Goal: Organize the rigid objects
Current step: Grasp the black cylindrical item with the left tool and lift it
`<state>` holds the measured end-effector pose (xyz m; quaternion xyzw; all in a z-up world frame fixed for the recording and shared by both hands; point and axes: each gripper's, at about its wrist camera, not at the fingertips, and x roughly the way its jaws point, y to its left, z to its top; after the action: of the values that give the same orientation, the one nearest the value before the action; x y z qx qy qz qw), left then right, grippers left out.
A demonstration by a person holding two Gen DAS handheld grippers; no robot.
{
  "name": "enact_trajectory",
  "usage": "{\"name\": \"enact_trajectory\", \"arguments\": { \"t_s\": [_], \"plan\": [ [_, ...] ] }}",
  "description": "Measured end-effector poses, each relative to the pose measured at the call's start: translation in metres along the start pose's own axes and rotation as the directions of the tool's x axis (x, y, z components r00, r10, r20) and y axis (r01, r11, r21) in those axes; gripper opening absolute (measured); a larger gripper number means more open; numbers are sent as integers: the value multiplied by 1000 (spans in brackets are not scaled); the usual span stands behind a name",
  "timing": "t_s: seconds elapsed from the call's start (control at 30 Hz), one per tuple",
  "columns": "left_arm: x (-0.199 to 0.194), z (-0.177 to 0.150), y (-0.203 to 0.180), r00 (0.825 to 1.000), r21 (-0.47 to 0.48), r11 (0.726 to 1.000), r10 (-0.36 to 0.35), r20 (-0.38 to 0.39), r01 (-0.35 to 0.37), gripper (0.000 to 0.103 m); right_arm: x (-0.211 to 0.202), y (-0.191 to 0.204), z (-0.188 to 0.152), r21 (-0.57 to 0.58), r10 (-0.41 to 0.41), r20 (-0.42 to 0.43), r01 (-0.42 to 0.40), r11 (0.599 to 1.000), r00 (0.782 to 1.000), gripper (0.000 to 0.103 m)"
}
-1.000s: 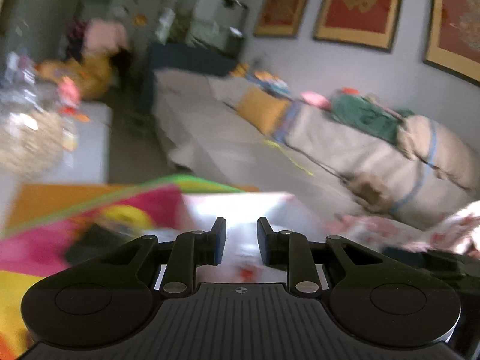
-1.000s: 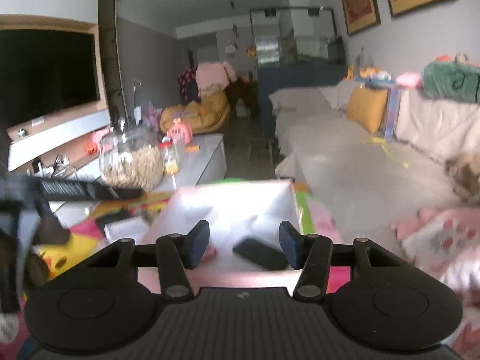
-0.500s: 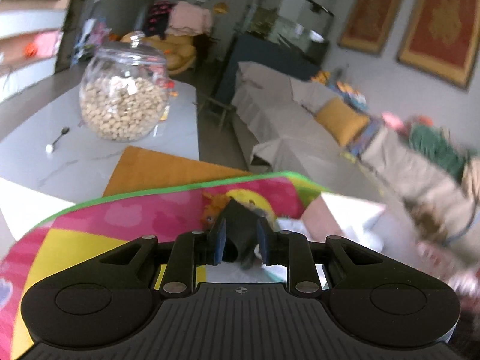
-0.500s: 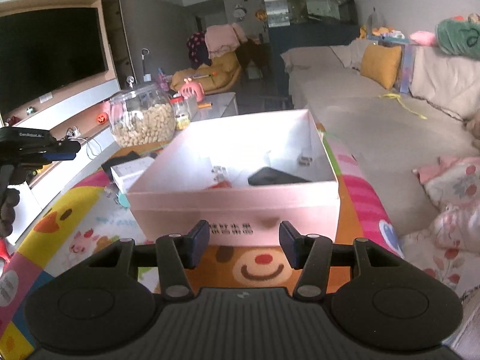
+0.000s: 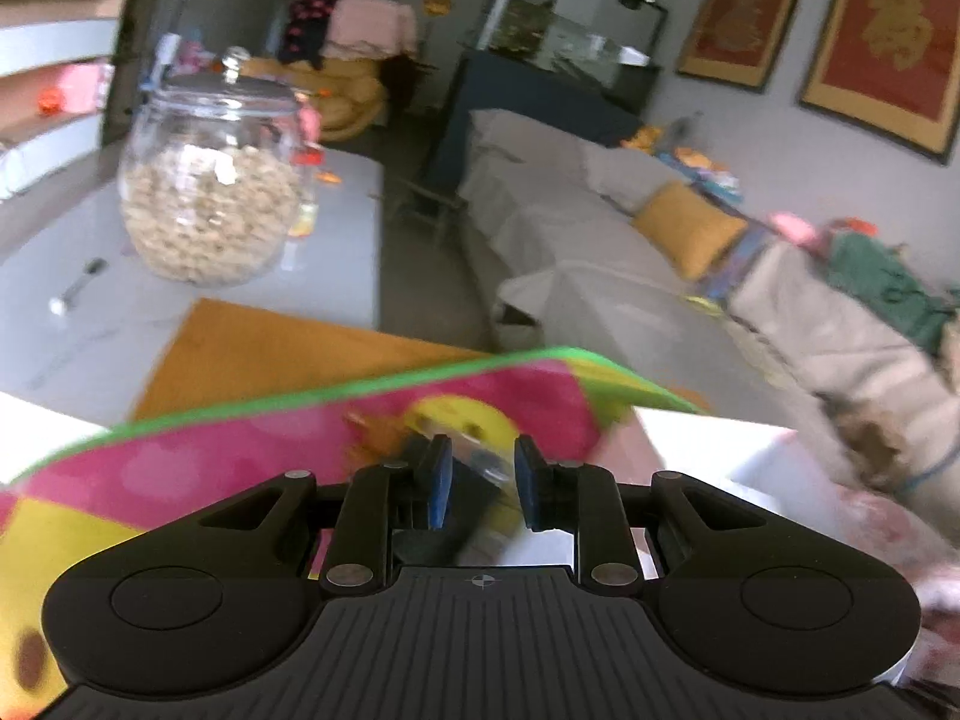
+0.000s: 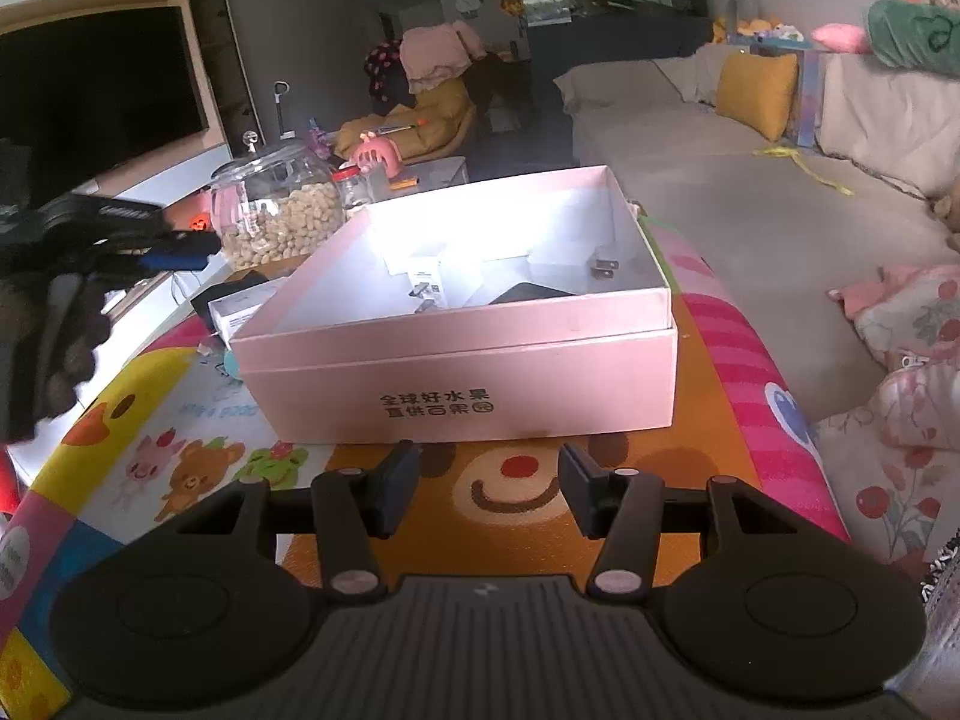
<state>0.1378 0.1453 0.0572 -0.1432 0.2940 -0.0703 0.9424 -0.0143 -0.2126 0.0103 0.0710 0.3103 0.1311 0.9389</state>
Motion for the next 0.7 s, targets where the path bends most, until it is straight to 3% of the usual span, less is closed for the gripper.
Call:
{"name": "enact_trajectory", "arguments": {
  "t_s": [0.07,0.17,0.3,0.5,0.6,0.7],
  "plan": [
    [13,7,8,998,12,999,42,-49,-42,25,0,1,0,-4,6,-2,-6,1000,1000,51],
    [24,7,13,989,105,994,27,-147,-12,31,1,1,0,-9,11,-4,-11,1000,1000,51],
    [18,-2,4,990,228,974,20,-143,13,38,1,2,0,-17,13,-9,-13,1000,1000,51],
    [10,-14,-16,988,434,901,57,-145,12,46,2,5,-1,-29,6,-16,-7,1000,1000,51],
    [20,-17,-11,985,437,900,85,-152,-11,52,2,5,-1,-31,6,-18,-7,999,1000,51],
    [32,-16,-4,981,370,929,87,-175,-17,54,2,5,-1,-32,7,-19,-7,999,1000,51]
  ]
}}
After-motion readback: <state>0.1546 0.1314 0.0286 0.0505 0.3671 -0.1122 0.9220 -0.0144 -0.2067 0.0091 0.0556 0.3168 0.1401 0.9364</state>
